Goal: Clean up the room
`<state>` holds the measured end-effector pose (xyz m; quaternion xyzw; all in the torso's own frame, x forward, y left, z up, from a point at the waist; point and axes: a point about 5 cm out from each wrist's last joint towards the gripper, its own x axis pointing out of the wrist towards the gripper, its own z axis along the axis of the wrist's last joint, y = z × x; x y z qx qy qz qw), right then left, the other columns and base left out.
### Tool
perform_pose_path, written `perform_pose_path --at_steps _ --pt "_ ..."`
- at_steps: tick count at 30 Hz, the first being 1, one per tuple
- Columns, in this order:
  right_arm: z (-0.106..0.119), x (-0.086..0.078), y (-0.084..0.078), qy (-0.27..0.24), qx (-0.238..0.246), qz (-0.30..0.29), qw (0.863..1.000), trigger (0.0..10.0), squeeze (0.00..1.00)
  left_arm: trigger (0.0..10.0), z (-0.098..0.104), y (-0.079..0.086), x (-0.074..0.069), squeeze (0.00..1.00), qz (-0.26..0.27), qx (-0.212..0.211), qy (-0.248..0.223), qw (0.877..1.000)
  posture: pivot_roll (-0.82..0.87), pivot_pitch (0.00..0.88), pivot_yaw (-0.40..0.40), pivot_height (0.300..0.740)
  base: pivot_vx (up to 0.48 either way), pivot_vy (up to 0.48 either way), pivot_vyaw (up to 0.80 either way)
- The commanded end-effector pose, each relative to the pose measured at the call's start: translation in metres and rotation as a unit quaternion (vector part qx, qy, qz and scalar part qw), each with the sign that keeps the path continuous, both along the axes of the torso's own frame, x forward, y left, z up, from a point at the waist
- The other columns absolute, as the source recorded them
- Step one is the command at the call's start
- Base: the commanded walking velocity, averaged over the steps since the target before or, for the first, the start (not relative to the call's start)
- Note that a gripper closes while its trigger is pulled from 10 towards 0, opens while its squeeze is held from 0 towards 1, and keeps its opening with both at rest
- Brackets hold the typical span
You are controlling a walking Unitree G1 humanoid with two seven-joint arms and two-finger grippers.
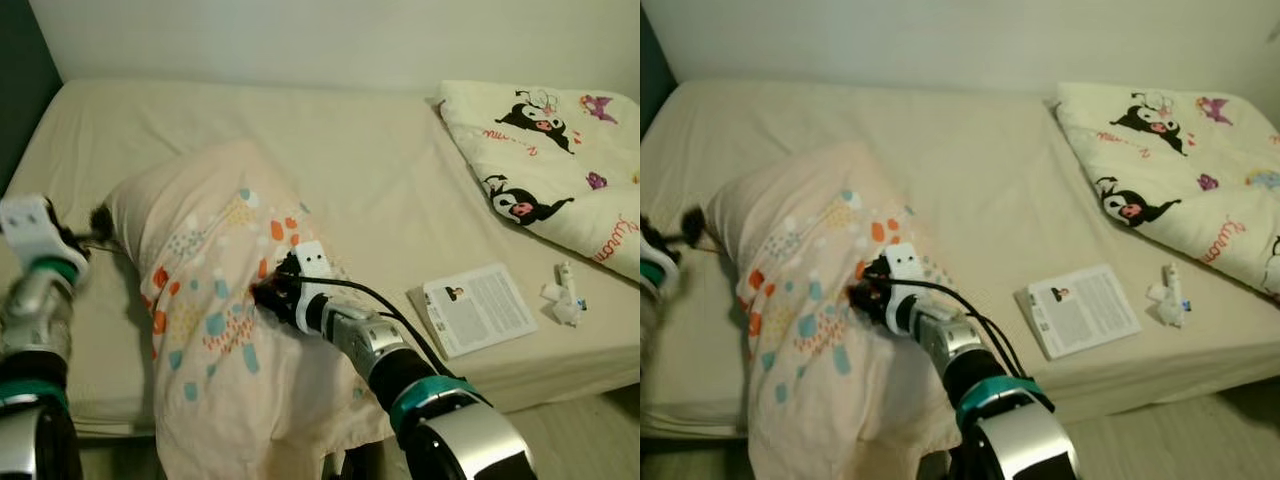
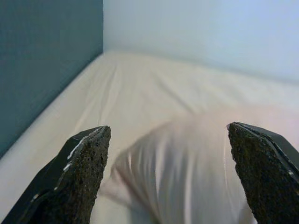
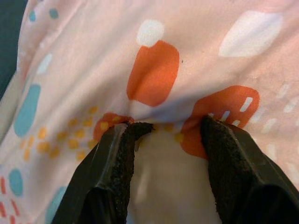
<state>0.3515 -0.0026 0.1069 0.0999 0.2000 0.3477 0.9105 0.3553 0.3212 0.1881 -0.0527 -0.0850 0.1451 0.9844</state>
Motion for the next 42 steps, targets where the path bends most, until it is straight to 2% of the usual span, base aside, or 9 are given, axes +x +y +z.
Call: perform_pose_path --at_steps 1,7,13,15,19,21,25,29,42 --pt "0.030 -0.038 0.095 0.007 0.071 0.111 0.991 10.0 0.00 10.0 0.007 0.002 0.002 0.00 -0.001 -0.006 -0.009 1.000 0.19 0.082 -0.075 0.595 0.000 0.000 0.00" --pt "0.056 -0.046 0.118 -0.015 0.111 0.144 0.983 10.0 0.00 10.0 0.045 -0.005 0.015 0.00 -0.019 -0.001 -0.057 0.998 0.20 0.074 -0.075 0.595 0.000 0.000 0.00" --pt "0.045 -0.001 0.042 -0.080 0.040 0.053 0.995 10.0 0.00 10.0 -0.005 -0.044 0.009 0.00 -0.125 0.127 0.024 0.984 0.19 0.072 -0.075 0.595 0.000 0.000 0.00" --pt "0.045 -0.001 0.042 -0.080 0.040 0.053 0.995 10.0 0.00 10.0 -0.005 -0.044 0.009 0.00 -0.125 0.127 0.024 0.984 0.19 0.072 -0.075 0.595 0.000 0.000 0.00" --pt "0.060 0.029 -0.033 -0.159 0.006 -0.034 0.987 10.0 0.00 10.0 -0.064 -0.073 -0.010 0.00 -0.158 0.112 0.076 0.978 0.17 0.079 -0.075 0.595 0.000 0.000 0.00" --pt "0.064 0.033 -0.043 -0.172 0.007 -0.053 0.984 10.0 0.00 10.0 -0.069 -0.075 -0.012 0.00 -0.153 0.105 0.080 0.979 0.17 0.079 -0.075 0.595 0.000 0.000 0.00" --pt "0.074 0.045 -0.090 -0.221 -0.041 -0.150 0.963 10.0 0.00 10.0 -0.092 -0.088 -0.019 0.00 -0.154 0.065 0.101 0.981 0.15 0.080 -0.070 0.595 0.000 0.000 0.00" --pt "0.058 0.048 -0.142 -0.228 -0.195 -0.241 0.923 10.0 0.00 10.0 -0.117 -0.102 -0.030 0.00 -0.171 0.067 0.141 0.973 0.13 0.107 -0.052 0.595 0.000 0.000 0.00" --pt "0.016 0.034 -0.181 -0.156 -0.293 -0.288 0.898 10.0 0.00 10.0 -0.127 -0.104 -0.030 0.00 -0.158 0.080 0.174 0.969 0.11 0.168 -0.003 0.595 0.000 0.000 0.00"
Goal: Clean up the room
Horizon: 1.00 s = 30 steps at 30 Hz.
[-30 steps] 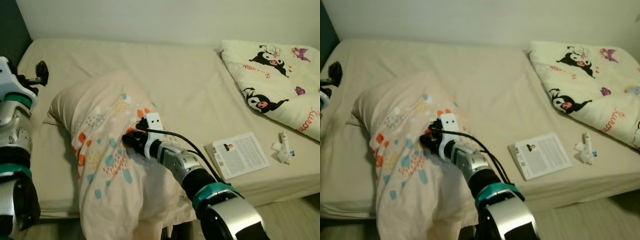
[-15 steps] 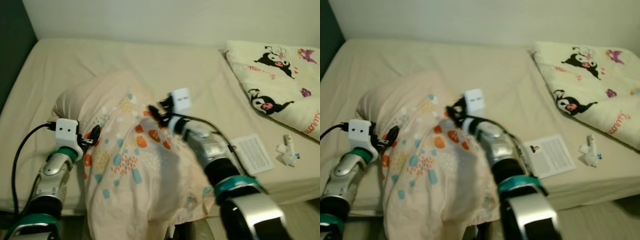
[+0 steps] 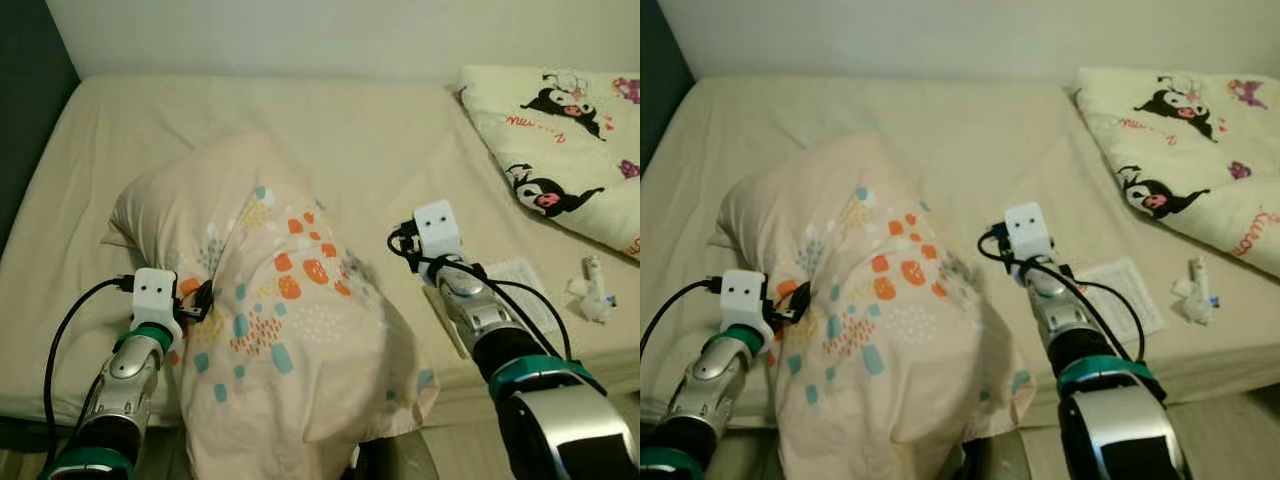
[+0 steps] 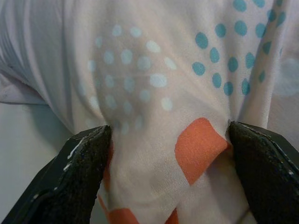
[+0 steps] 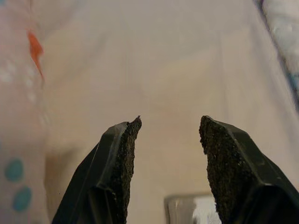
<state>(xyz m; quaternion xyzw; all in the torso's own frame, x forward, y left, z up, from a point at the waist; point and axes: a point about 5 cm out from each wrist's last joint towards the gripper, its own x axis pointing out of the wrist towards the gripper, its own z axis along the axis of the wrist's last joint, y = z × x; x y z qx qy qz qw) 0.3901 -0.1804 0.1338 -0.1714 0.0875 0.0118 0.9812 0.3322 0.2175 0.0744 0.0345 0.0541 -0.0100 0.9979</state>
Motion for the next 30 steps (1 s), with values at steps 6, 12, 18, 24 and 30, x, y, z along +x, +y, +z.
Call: perform_pose_path --at_steps 6,12,18,24,30 --pt "-0.040 -0.016 0.012 0.062 0.012 -0.014 0.998 10.0 0.00 10.0 0.010 0.029 0.000 0.00 0.071 0.093 -0.010 0.993 0.12 0.181 0.006 0.595 0.000 0.000 0.00" --pt "-0.042 -0.017 0.018 0.064 0.037 -0.010 0.997 10.0 0.00 10.0 0.031 0.053 -0.006 0.00 0.124 0.116 -0.076 0.983 0.13 0.185 -0.006 0.595 0.000 0.000 0.00" --pt "-0.043 -0.017 0.027 0.066 0.058 -0.002 0.996 10.0 0.00 10.0 -0.009 0.060 -0.023 0.00 0.133 0.082 0.028 0.987 0.13 0.182 -0.016 0.595 0.000 0.000 0.00" --pt "-0.042 -0.016 0.038 0.067 0.063 0.018 0.996 10.0 0.00 10.0 -0.050 0.045 -0.040 0.00 0.128 0.082 0.141 0.978 0.12 0.180 -0.018 0.595 0.000 0.000 0.00" --pt "-0.040 -0.015 0.048 0.064 0.066 0.041 0.995 10.0 0.00 10.0 -0.061 0.040 -0.047 0.00 0.145 0.101 0.166 0.970 0.10 0.172 -0.023 0.595 0.000 0.000 0.00"
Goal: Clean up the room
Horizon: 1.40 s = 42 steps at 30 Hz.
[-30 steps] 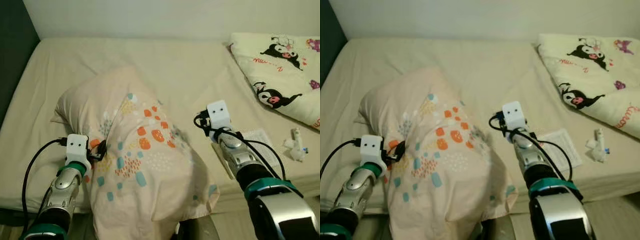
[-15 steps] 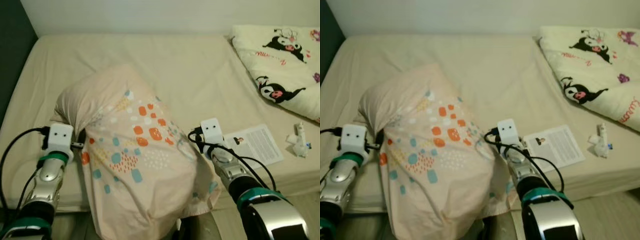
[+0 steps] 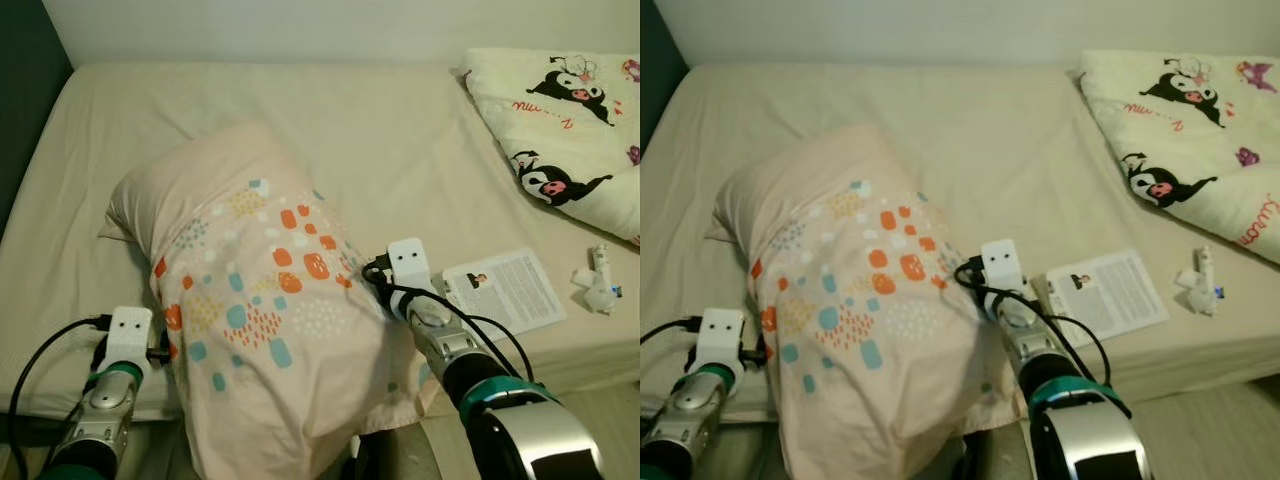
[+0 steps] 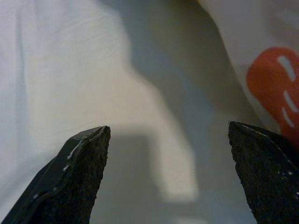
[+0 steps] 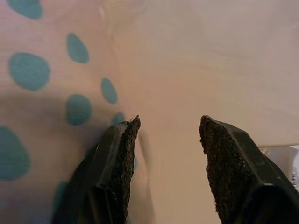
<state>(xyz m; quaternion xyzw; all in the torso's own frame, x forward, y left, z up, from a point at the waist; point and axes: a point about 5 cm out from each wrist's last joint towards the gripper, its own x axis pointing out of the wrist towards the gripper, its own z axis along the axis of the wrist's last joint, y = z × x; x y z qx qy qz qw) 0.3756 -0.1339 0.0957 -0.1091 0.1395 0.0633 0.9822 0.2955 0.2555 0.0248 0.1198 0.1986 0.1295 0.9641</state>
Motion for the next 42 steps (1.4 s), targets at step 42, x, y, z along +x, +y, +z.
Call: perform_pose_path --at_steps 42 --pt "0.031 -0.039 0.191 0.044 0.086 0.330 0.939 10.0 0.00 10.0 0.126 0.006 0.073 0.00 -0.009 -0.218 -0.271 0.938 0.16 0.122 -0.079 0.595 0.000 0.000 0.00"
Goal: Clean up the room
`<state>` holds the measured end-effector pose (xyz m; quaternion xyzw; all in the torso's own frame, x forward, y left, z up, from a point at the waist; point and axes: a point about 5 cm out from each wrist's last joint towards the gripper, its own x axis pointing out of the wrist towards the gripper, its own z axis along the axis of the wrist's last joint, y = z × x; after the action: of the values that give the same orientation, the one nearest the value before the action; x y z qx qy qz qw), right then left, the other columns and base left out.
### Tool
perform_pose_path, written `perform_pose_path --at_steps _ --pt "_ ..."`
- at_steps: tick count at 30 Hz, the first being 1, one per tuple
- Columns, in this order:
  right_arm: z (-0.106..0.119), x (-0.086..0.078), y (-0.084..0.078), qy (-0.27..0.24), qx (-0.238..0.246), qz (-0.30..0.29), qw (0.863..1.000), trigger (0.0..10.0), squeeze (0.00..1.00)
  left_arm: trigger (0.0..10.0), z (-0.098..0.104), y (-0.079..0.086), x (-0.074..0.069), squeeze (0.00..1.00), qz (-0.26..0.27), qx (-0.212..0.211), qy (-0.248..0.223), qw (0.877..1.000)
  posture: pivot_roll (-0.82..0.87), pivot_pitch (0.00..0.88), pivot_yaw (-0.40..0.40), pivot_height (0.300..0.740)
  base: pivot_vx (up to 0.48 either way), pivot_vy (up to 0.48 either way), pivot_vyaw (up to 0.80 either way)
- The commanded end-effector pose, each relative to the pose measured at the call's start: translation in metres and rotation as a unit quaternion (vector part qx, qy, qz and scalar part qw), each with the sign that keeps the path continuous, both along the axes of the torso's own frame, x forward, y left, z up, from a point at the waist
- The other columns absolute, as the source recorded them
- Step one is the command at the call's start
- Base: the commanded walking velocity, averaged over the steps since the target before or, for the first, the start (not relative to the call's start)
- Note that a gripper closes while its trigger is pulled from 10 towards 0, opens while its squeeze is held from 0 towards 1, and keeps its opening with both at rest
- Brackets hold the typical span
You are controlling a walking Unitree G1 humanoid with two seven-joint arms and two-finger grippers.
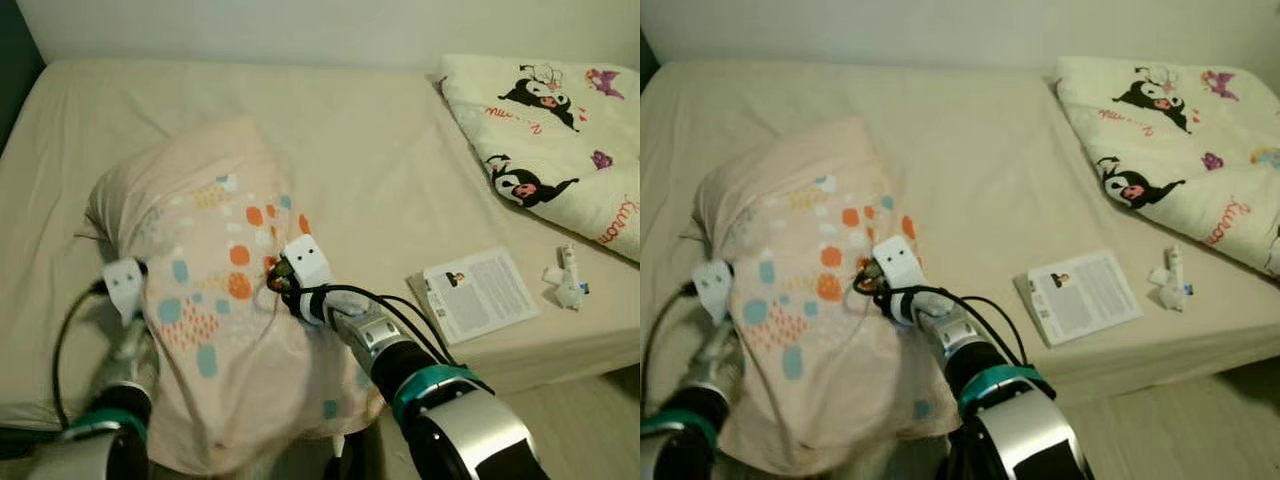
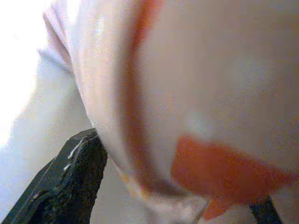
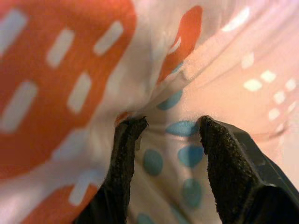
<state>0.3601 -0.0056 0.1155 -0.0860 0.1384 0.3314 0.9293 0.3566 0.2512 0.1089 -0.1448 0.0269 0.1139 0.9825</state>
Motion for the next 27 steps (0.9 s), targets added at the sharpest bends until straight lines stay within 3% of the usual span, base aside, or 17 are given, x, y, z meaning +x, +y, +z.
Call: perform_pose_path --at_steps 1,2,6,8,12,15,22,25,27 --pt "0.011 -0.024 0.062 0.013 0.032 0.069 0.997 10.0 0.00 10.0 0.042 0.011 0.012 0.00 -0.001 0.022 -0.073 0.997 0.16 0.122 -0.079 0.595 0.000 0.000 0.00" --pt "0.013 -0.023 0.064 0.011 0.037 0.063 0.997 10.0 0.00 10.0 0.053 0.020 0.012 0.00 -0.002 0.042 -0.087 0.995 0.17 0.118 -0.077 0.595 0.000 0.000 0.00" --pt "0.017 -0.024 0.069 0.007 0.047 0.054 0.997 10.0 0.00 10.0 0.066 0.030 0.010 0.00 -0.007 0.075 -0.101 0.992 0.17 0.114 -0.073 0.595 0.000 0.000 0.00" --pt "0.021 -0.029 0.081 0.005 0.055 0.054 0.997 10.0 0.00 10.0 0.070 0.037 0.005 0.00 -0.006 0.097 -0.108 0.989 0.19 0.110 -0.072 0.595 0.000 0.000 0.00" --pt "0.024 -0.036 0.094 0.003 0.067 0.059 0.996 10.0 0.00 10.0 0.071 0.040 0.000 0.00 -0.003 0.106 -0.114 0.988 0.21 0.103 -0.071 0.595 0.000 0.000 0.00" --pt "0.024 -0.042 0.101 0.004 0.073 0.062 0.995 10.0 0.00 10.0 0.056 0.033 -0.012 0.00 -0.002 0.111 -0.106 0.988 0.22 0.096 -0.066 0.595 0.000 0.000 0.00" --pt "0.006 -0.039 0.085 0.014 0.047 0.035 0.998 10.0 0.00 10.0 0.033 0.038 -0.031 0.00 0.021 0.138 -0.072 0.988 0.21 0.088 -0.076 0.595 0.000 0.000 0.00" --pt "-0.012 -0.038 0.067 0.025 0.021 0.020 0.999 10.0 0.00 10.0 0.027 0.057 -0.042 0.00 0.059 0.193 -0.042 0.979 0.21 0.085 -0.083 0.595 0.000 0.000 0.00" --pt "-0.012 -0.038 0.067 0.025 0.021 0.020 0.999 10.0 0.00 10.0 0.027 0.057 -0.042 0.00 0.059 0.193 -0.042 0.979 0.21 0.085 -0.083 0.595 0.000 0.000 0.00"
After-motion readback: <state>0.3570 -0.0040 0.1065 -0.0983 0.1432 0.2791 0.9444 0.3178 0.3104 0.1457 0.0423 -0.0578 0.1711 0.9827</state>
